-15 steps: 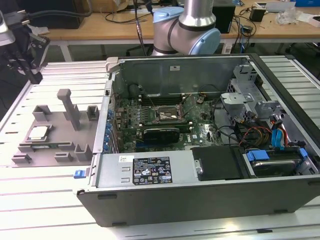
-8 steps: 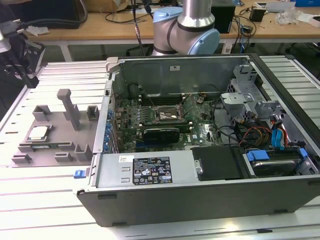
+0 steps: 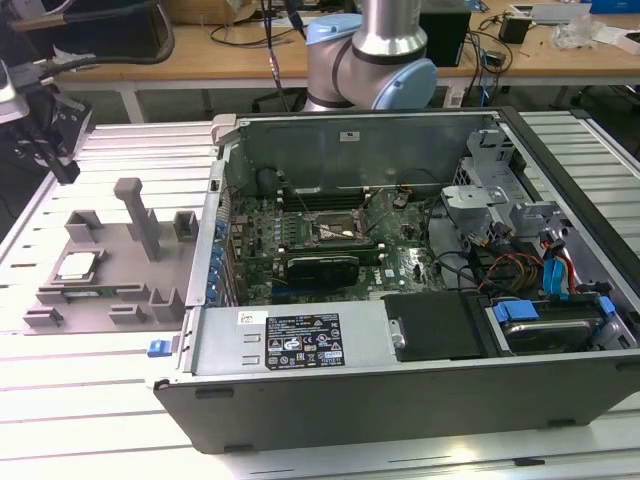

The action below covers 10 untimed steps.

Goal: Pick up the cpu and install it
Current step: 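Reach for the cpu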

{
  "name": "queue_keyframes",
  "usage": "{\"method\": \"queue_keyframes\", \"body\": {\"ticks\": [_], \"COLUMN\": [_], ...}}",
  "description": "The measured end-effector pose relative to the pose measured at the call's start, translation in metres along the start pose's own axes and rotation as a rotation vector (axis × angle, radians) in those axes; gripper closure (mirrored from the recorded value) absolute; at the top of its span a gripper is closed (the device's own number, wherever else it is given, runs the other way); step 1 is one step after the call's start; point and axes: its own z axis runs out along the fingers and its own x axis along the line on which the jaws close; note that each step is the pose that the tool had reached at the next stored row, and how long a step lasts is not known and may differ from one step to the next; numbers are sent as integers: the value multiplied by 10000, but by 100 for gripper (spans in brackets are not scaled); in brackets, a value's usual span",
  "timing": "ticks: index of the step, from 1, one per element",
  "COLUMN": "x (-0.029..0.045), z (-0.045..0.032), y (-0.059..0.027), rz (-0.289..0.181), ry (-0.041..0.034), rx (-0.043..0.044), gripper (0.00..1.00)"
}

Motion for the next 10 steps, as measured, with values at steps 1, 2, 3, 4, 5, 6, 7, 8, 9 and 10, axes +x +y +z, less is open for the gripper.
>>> {"method": "queue_keyframes", "body": {"ticks": [1, 2, 3, 4, 5, 6, 7, 8, 9, 10], "x": [10, 25, 39, 48, 59, 65, 74, 82, 93, 101], "z": [17, 44, 69, 86, 115, 132, 155, 173, 206, 241], "y": [9, 22, 32, 37, 45, 50, 56, 62, 67, 66], "rz": [0, -1, 1, 1, 1, 1, 0, 1, 1, -1], "ry": [0, 0, -1, -1, 0, 0, 0, 0, 0, -1], "rx": [0, 0, 0, 0, 0, 0, 0, 1, 0, 0], "gripper": [89, 89, 89, 89, 89, 89, 89, 89, 89, 89]}}
